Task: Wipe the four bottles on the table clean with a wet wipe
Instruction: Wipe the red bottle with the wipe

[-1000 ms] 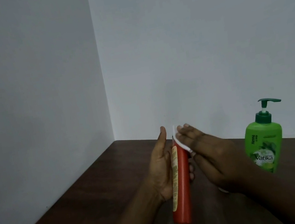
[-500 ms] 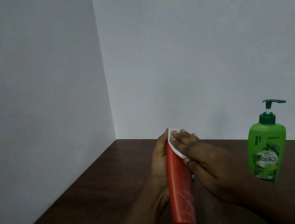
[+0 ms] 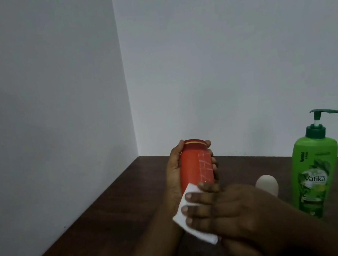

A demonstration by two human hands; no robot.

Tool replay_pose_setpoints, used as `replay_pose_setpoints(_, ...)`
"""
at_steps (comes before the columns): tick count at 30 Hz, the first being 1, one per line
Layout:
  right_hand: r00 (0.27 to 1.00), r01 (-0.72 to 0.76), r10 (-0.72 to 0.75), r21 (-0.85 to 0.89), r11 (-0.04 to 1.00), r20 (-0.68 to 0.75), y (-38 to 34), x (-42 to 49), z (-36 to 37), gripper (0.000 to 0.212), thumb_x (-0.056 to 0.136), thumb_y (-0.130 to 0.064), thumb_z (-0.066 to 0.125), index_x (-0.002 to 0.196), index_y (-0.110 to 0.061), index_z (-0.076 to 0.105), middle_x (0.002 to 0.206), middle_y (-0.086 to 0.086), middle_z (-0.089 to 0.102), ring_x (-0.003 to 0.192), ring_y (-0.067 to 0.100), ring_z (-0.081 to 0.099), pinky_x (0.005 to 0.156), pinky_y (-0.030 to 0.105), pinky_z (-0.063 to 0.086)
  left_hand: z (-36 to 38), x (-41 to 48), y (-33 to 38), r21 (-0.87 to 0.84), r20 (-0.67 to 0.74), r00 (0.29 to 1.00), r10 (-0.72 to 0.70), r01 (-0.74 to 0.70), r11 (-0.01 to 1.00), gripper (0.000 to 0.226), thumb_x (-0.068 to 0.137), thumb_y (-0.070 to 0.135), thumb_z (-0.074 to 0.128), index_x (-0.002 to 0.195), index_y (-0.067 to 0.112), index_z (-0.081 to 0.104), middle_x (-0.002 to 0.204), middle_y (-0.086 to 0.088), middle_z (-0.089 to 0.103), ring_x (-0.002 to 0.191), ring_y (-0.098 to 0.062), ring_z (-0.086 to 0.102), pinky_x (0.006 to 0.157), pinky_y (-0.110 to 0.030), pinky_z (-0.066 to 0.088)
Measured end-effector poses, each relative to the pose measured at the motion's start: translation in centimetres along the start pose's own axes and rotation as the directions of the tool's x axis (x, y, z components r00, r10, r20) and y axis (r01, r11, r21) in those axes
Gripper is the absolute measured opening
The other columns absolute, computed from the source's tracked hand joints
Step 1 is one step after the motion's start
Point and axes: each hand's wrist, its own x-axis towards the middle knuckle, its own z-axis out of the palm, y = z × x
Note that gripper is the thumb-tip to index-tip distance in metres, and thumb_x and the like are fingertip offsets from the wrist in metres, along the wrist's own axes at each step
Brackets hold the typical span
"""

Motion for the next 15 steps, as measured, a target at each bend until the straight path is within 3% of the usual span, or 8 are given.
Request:
replay_pose_setpoints(1, 0.997, -0.070, 0.072, 0.068, 0.995, -0.031, -0.3, -0.3, -1.0, 0.049, 0.097, -0.027, 0.050, 0.144, -0.014, 0.057, 0.154, 0.003, 0.051, 0.151, 0.018, 0.035, 0.122, 0.043, 0.033, 0.1, 0.0, -0.2, -0.026, 0.015, 0.999, -0.042, 0.042, 0.999, 0.062, 0.083, 0.046, 0.078, 0.126, 0.005, 0.060, 0.103, -0.014, 0.062, 0.079, -0.024, 0.067, 0.065, -0.035, 0.062)
replay_pose_setpoints(3, 0.979, -0.185, 0.186, 0.020, 0.982, -0.082, 0.3, -0.9, -1.8, 0.054, 0.096, -0.025, 0.047, 0.149, -0.014, 0.051, 0.158, 0.004, 0.045, 0.152, 0.019, 0.032, 0.118, 0.050, 0.038, 0.6, -0.3, -0.9, -0.092, -0.006, 0.993, -0.115, 0.114, 0.989, 0.057, 0.087, 0.042, 0.074, 0.125, 0.002, 0.059, 0.099, -0.017, 0.063, 0.071, -0.024, 0.068, 0.060, -0.034, 0.062)
replay_pose_setpoints(6, 0.928, -0.360, 0.355, -0.022, 0.933, -0.114, 2.2, -1.3, -1.2, 0.055, 0.098, -0.024, 0.042, 0.152, -0.013, 0.045, 0.161, 0.006, 0.040, 0.153, 0.020, 0.030, 0.122, 0.047, 0.032, 0.7, -0.5, -2.2, -0.100, -0.088, 0.992, -0.090, 0.081, 0.992, 0.067, 0.075, 0.035, 0.089, 0.128, 0.001, 0.066, 0.111, -0.014, 0.071, 0.088, -0.026, 0.070, 0.093, -0.043, 0.057)
replay_pose_setpoints(7, 0.911, -0.393, 0.389, -0.003, 0.919, -0.136, 2.7, -1.4, -1.3, 0.056, 0.098, -0.023, 0.041, 0.153, -0.013, 0.045, 0.161, 0.006, 0.039, 0.153, 0.020, 0.030, 0.123, 0.044, 0.028, 0.7, -0.5, -2.5, -0.127, -0.114, 0.991, -0.066, 0.051, 0.991, 0.071, 0.073, 0.031, 0.092, 0.131, 0.001, 0.066, 0.118, -0.015, 0.071, 0.095, -0.029, 0.071, 0.098, -0.045, 0.055)
replay_pose_setpoints(9, 0.868, -0.467, 0.470, 0.058, 0.882, -0.157, 3.4, -1.6, -1.7, 0.056, 0.098, -0.023, 0.039, 0.154, -0.014, 0.043, 0.162, 0.003, 0.038, 0.153, 0.016, 0.029, 0.123, 0.041, 0.024, 1.4, -0.6, -2.4, -0.125, -0.156, 0.987, -0.031, 0.011, 0.992, 0.060, 0.082, 0.027, 0.087, 0.132, 0.000, 0.067, 0.127, -0.018, 0.070, 0.099, -0.032, 0.074, 0.091, -0.047, 0.061)
replay_pose_setpoints(13, 0.890, -0.419, 0.431, 0.108, 0.902, -0.150, 2.8, -1.7, -1.5, 0.055, 0.099, -0.020, 0.042, 0.153, -0.013, 0.044, 0.163, 0.002, 0.037, 0.153, 0.015, 0.029, 0.122, 0.044, 0.030, 0.9, -0.8, -1.5, 0.023, -0.216, 0.976, 0.017, -0.012, 1.000, 0.054, 0.092, 0.049, 0.069, 0.115, 0.001, 0.077, 0.120, -0.016, 0.074, 0.097, -0.030, 0.073, 0.096, -0.045, 0.053)
replay_pose_setpoints(15, 0.925, -0.348, 0.356, 0.076, 0.934, -0.133, 1.8, -1.7, -1.3, 0.053, 0.098, -0.017, 0.047, 0.151, -0.010, 0.047, 0.161, 0.004, 0.039, 0.153, 0.018, 0.031, 0.120, 0.047, 0.034, 0.5, -1.0, -0.8, 0.061, -0.230, 0.972, 0.047, -0.034, 0.998, 0.059, 0.094, 0.055, 0.058, 0.106, 0.000, 0.078, 0.105, -0.016, 0.075, 0.088, -0.027, 0.072, 0.088, -0.041, 0.058)
